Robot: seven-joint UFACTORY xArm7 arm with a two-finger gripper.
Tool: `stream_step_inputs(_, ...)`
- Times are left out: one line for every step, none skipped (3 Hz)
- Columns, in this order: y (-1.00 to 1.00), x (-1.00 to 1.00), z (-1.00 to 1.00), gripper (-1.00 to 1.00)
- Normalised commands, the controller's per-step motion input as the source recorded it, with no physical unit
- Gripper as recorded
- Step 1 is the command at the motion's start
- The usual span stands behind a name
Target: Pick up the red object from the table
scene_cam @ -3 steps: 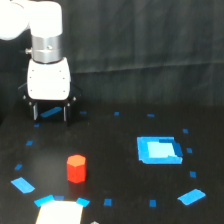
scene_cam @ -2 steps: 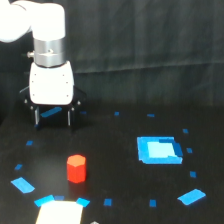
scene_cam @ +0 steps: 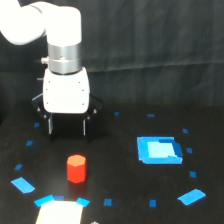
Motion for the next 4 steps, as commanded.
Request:
stream_step_inputs(-0.90, 0.57, 0.30, 1.00)
stream_step_inputs(-1.00, 0.41, -0.99, 1.00)
stream_step_inputs(-0.85, 0.36, -0.58, 1.00)
stream_step_inputs(-0.50, -0.23, -1.00, 0.88)
